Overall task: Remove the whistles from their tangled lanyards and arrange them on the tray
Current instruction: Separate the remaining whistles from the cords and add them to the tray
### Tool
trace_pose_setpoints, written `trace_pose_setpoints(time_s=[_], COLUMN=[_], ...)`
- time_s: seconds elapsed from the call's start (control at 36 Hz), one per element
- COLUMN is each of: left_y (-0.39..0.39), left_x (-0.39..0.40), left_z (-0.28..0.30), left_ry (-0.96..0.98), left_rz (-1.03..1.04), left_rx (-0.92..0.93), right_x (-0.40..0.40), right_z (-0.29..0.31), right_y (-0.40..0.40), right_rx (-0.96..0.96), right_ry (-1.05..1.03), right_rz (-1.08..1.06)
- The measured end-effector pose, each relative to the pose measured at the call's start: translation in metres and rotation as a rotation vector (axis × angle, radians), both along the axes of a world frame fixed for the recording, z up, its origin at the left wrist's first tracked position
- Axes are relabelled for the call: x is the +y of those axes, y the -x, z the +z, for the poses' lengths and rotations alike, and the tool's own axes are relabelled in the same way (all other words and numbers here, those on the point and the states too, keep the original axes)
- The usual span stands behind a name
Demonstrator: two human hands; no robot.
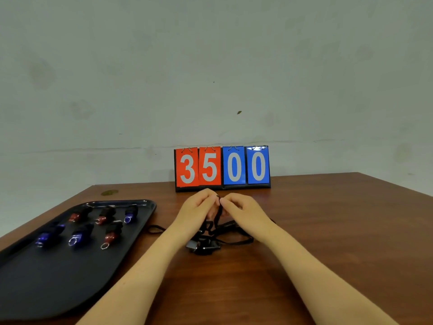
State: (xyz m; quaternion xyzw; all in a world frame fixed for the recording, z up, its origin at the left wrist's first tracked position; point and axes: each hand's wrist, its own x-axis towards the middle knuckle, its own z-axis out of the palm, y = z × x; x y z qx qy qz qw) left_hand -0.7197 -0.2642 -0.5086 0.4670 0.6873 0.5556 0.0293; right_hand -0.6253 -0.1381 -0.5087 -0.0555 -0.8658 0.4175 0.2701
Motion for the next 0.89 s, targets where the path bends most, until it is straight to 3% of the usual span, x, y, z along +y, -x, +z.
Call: trace_pose_setpoints(time_s=[0.14,0.25,0.36,0.47,0.72,0.89], left_y=[0.003,0.006,0.008,0.01,0.017,0.021], left_x=[0.002,0.003,0.002,0.0,0.001,-0.001], left_z=[-0.002,-0.006,-0.011,-0.012,-0.012,-0.013], left_ry=[0.036,0.218,0.413,0.393,0.445,0.484], left_rz=[-0.006,0.001,0.036,0.099,0.183,0.27], left_rx=[-0.02,0.025,0.212,0.249,0.34,0.357], right_x=[0.001,0.002,0.008,0.014,0.022,0.023], right_z=[0.004,0.009,0.016,0.023,0.027,0.03], right_y=[-0.003,-0.006,-0.003,-0.007,-0.012,-0.014], right_rx=[0.043,0.052,0.114,0.324,0.514,0.63], right_ry=[0.129,0.313,0.704,1.105,1.22,1.394], right_rz=[0.01,-0.05,-0.096,-0.07,0.0,0.158])
